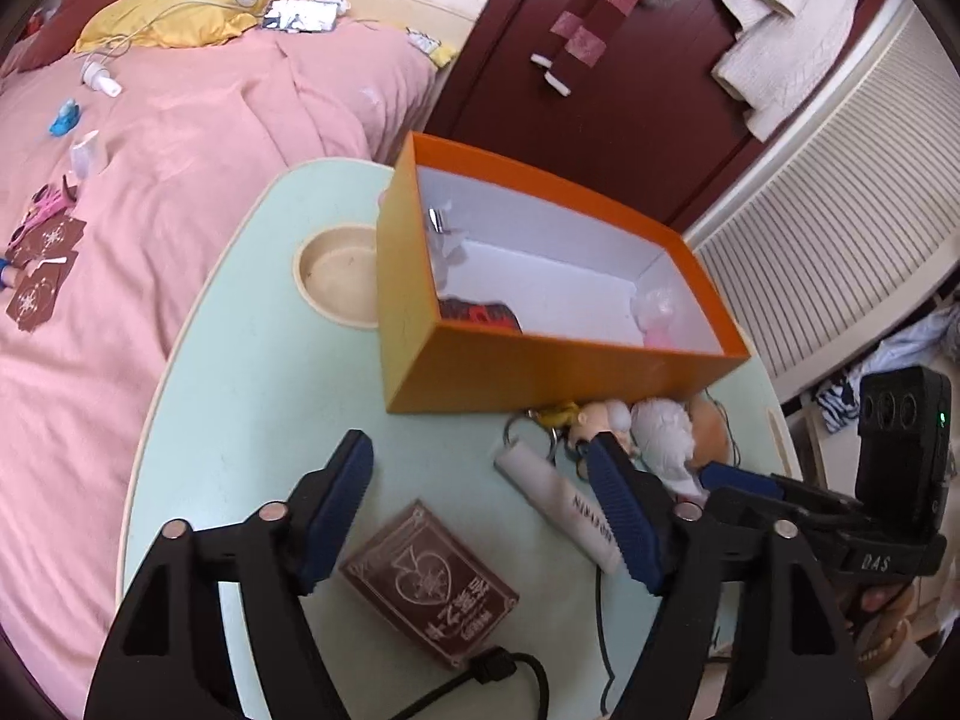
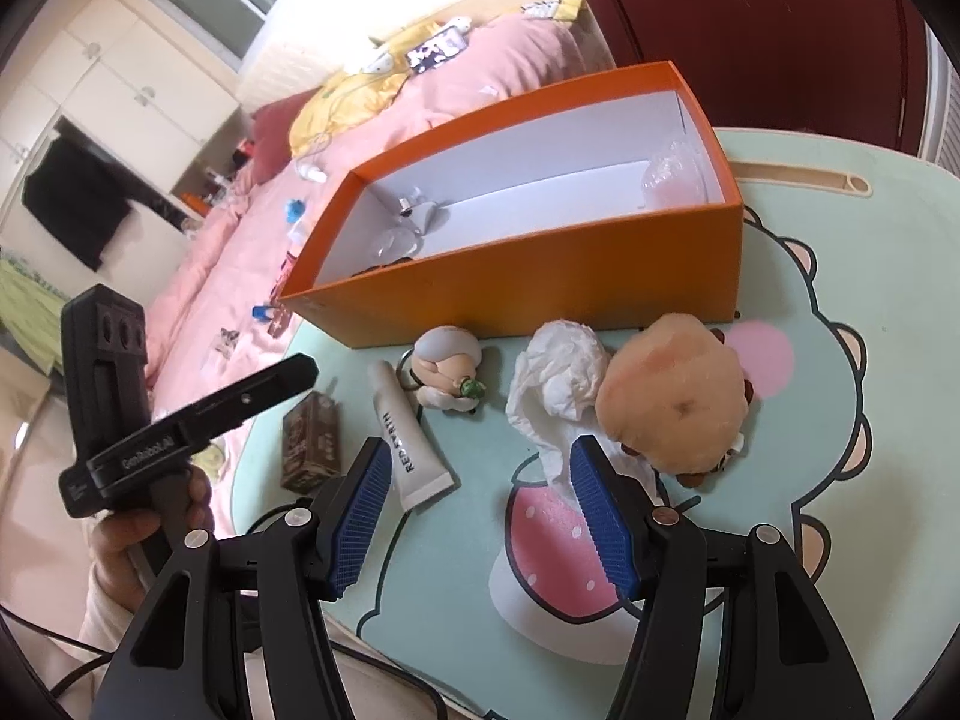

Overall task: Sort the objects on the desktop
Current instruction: 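Grasp the brown card box with the left tool and place it on table, then move the right tool into the orange box toward the clear glass cup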

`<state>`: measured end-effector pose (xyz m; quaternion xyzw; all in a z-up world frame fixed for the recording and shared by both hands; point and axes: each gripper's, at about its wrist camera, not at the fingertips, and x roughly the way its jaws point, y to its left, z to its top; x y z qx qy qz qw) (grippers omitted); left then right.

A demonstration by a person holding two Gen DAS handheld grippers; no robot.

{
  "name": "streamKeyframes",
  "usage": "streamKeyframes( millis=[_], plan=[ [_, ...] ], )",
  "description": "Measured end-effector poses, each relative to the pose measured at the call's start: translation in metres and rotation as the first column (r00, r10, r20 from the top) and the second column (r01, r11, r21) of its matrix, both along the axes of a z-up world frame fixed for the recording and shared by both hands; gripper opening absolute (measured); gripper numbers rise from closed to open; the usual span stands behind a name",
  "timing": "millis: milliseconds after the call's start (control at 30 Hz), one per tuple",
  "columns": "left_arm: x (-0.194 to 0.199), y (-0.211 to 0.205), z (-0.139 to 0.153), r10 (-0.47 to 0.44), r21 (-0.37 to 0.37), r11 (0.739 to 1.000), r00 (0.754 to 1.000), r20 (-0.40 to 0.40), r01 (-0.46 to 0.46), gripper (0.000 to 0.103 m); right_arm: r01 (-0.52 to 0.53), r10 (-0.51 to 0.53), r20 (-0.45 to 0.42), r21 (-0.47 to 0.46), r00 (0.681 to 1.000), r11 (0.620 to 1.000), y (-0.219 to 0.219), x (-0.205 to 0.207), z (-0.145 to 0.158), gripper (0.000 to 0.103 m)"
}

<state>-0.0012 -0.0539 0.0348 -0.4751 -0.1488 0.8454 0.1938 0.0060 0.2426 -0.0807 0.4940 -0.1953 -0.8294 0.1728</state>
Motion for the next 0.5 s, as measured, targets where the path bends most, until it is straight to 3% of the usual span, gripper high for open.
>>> streamKeyframes(
  millis=[300,500],
  plan=[
    [-0.032,0.003,0.003,-0.003,0.075,0.997,1.000,-0.015,0.004,0.077,0.024,-0.035,-0.146,-0.077,0.989,0.997,0.003,-0.014,0.035,0.062],
    [-0.044,0.003,0.001,0.015,0.098,0.995,1.000,-0.023,-0.013,0.080,0.074,-0.089,-0.139,-0.111,0.986,0.991,0.004,-0.025,0.037,0.062]
  ],
)
